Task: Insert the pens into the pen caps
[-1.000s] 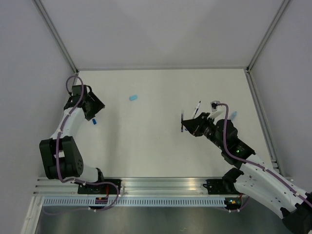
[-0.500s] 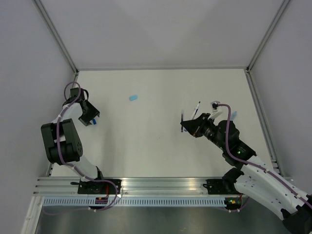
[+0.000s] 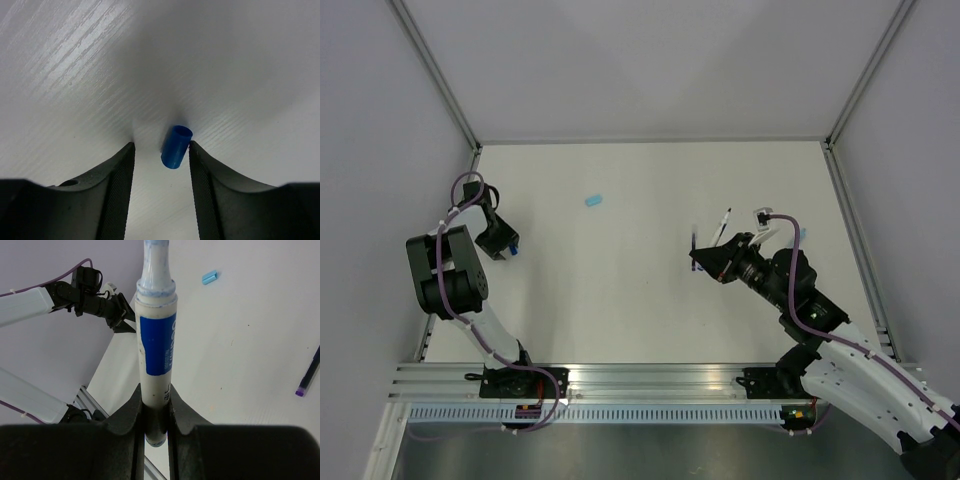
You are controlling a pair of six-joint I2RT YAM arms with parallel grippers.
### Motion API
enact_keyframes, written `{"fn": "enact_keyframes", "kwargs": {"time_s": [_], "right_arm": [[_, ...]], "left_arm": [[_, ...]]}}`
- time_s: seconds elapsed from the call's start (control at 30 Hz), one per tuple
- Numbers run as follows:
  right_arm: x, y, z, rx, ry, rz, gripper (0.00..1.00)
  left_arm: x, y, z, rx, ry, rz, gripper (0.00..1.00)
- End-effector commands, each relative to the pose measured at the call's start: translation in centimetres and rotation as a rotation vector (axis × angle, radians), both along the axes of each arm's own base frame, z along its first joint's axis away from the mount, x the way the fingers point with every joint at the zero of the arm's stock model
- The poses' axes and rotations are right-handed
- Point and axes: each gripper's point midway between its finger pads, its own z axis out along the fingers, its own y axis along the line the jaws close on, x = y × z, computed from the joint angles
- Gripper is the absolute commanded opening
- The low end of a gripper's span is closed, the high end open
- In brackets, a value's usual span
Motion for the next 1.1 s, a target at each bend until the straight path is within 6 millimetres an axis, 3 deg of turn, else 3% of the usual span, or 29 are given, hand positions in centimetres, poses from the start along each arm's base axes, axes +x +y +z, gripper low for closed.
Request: {"fn": "enact_keyframes", "kwargs": {"time_s": [0.0,0.2,0.67,0.93,1.07], "right_arm": [[-0.3,0.0,1.6,0.044,-0.035,0.007,0.0],[-0.2,0.0,1.5,0.043,-0.034,0.004,0.0],[-0.1,-0.2,1.6,0.04,-0.039,-0.007,0.0],[0.0,-0.3,1.5,0.035,-0.039,-0.011,0.0],[0.0,-0.4,1.4,0.033,-0.039,-0.019,0.0]], "left_arm": [[0.5,0.6,-0.5,0.021,0.019,-0.026,0.51],[0.3,0.3,-1.0,0.0,0.025,-0.043,0.44],[0.1,-0.7,-2.0,-0.044,0.043,-0.058,0.4],[0.1,-1.5,-2.3,-0.062,0.046,-0.084,0.21],[0.5,-2.4,-1.6,-0.066,0.017,-0.118,0.03]]}}
